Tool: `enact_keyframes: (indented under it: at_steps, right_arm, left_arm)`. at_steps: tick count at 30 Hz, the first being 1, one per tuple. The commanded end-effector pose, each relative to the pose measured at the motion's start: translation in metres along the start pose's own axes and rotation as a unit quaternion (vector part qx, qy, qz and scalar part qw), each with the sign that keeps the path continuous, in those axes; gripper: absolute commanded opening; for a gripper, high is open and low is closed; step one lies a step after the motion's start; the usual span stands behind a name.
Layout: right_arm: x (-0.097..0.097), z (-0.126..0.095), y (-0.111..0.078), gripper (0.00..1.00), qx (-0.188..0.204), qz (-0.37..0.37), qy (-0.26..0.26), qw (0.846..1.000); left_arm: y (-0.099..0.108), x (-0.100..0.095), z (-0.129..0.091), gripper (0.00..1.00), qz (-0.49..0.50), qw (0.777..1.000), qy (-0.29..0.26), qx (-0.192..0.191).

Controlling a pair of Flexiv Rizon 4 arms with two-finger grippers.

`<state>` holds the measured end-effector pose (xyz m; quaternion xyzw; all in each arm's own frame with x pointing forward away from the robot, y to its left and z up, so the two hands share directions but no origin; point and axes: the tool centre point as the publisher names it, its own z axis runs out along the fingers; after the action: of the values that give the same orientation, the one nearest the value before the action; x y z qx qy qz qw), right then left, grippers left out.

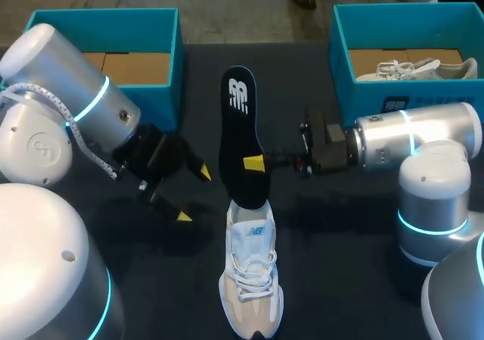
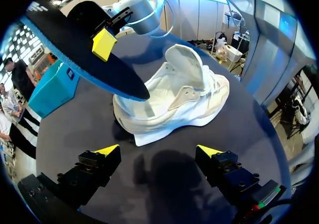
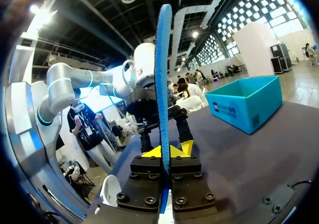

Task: Take the shoe out of the shoebox, open the shoe tongue, remove and reinsert the insole, then place the shoe into the shoebox

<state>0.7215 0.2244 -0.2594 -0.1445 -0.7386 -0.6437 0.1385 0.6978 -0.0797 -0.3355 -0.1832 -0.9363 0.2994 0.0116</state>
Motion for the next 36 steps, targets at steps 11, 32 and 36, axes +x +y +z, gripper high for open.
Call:
enact_keyframes:
  at_steps: [11,32,36]
  right_arm:
    - [-0.004,0.003,-0.008,0.0,-0.003,-0.002,0.0,1.0]
    - [-0.007,-0.001,-0.02,0.0,-0.007,0.01,0.0,1.0]
    - [-0.007,-0.001,-0.022,0.0,-0.008,0.012,-0.001,1.0]
  left_arm:
    - [0.005,0.001,0.015,1.0,-0.023,1.0,0.012,-0.011]
    - [0.008,-0.002,0.034,1.0,-0.043,0.998,0.02,-0.038]
    - [0.007,-0.001,0.037,1.0,-0.038,0.998,0.025,-0.042]
